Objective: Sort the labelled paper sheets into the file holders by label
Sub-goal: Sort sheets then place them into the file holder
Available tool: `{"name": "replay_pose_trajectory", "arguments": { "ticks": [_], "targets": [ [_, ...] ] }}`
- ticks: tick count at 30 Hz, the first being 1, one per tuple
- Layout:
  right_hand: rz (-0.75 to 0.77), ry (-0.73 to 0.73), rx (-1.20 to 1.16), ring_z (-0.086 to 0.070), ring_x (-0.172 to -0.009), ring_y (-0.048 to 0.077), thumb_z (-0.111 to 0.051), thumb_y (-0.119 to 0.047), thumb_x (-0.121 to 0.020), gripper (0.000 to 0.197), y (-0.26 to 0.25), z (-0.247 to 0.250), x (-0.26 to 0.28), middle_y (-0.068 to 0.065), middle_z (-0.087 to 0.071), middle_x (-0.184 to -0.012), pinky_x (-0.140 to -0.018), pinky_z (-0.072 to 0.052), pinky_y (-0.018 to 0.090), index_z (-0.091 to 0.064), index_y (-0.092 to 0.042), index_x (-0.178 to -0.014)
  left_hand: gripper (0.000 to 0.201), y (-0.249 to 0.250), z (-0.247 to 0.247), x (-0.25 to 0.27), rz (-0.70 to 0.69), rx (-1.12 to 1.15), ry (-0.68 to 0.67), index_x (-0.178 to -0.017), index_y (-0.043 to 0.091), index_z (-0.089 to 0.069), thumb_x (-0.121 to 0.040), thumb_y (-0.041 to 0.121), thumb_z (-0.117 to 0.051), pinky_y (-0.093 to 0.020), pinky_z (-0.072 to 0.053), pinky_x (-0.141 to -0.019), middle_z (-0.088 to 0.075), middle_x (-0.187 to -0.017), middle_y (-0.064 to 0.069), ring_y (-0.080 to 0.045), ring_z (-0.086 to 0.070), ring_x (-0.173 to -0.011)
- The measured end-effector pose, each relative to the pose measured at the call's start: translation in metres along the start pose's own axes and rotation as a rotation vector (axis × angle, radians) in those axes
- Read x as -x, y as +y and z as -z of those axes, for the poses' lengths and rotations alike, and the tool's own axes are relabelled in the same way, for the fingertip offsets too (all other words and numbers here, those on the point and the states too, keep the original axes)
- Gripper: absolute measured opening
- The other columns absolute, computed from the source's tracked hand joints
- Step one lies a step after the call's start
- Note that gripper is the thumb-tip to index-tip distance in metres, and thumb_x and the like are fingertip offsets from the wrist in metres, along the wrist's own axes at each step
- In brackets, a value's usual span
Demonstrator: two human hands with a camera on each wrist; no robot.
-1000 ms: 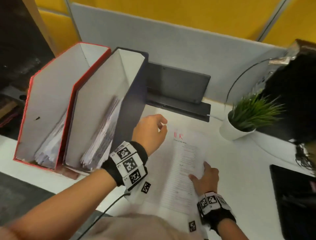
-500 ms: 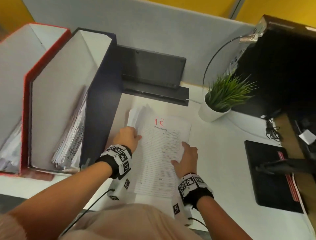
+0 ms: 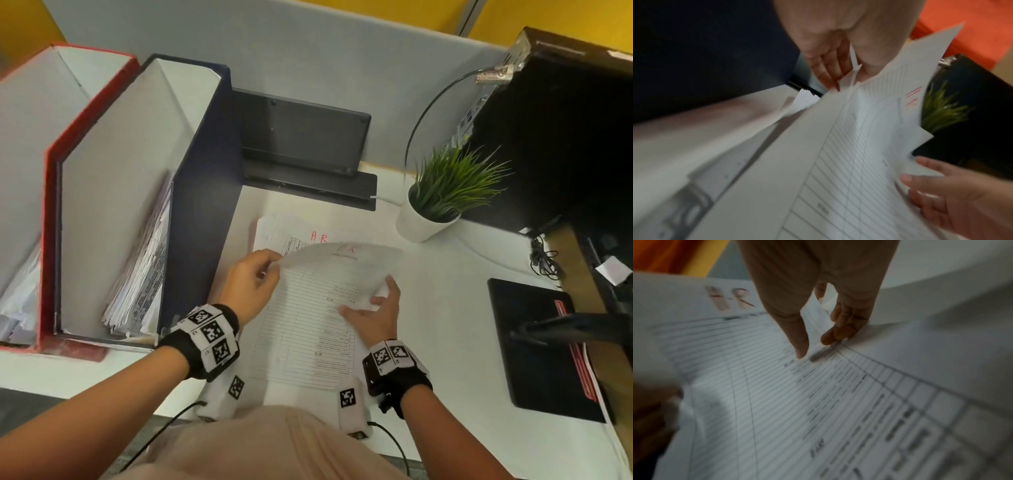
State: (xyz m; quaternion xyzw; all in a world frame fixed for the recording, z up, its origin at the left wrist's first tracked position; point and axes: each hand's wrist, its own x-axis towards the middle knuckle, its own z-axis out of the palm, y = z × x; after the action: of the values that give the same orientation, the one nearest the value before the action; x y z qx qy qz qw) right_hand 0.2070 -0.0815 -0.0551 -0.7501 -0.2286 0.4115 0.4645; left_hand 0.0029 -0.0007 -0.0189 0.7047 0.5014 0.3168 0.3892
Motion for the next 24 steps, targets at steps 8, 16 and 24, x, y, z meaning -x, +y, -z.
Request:
{"name": "replay_pose_trajectory", "arguments": {
  "ticks": [8,16,24],
  "targets": [
    [0.208,0.011,0.077,-0.055,-0.063,0.008,-0.066,0.020,-0.070,0.014,0.013,0.017,-0.009,0.022,-0.064,-0.084,-0.052,-0.041,0.003,-0.065,0.010,-0.080,0.031,-0.009,0.011,-0.011,0.292,0.111,0.046,-0.081,0.011,-0.068,-0.089,-0.007,-0.044,-0.020,-0.048,-0.079,-0.067,-0.097,-0.007,-0.012,-0.062,-0.086],
    [-0.096,0.001,-0.360,-0.055,-0.055,0.017,-0.047,0.020,-0.080,0.032,0.007,0.016,-0.004,0.007,-0.056,-0.061,-0.041,-0.044,0.011,-0.057,-0.004,-0.062,0.025,-0.011,0.004,-0.046,0.602,-0.212,-0.075,-0.087,0.004,-0.070,-0.076,0.026,-0.075,-0.028,-0.048,-0.077,-0.070,-0.096,-0.010,-0.024,-0.064,-0.091],
    [0.121,0.054,0.008,-0.055,-0.068,0.015,-0.068,0.014,-0.071,0.010,0.013,0.014,-0.004,0.007,-0.062,-0.074,-0.058,-0.045,0.007,-0.065,0.008,-0.078,0.017,-0.018,0.003,-0.044,0.527,-0.248,-0.051,-0.072,0.007,-0.067,-0.082,0.020,-0.070,-0.027,-0.048,-0.075,-0.069,-0.083,-0.010,-0.022,-0.062,-0.080]
  ]
}}
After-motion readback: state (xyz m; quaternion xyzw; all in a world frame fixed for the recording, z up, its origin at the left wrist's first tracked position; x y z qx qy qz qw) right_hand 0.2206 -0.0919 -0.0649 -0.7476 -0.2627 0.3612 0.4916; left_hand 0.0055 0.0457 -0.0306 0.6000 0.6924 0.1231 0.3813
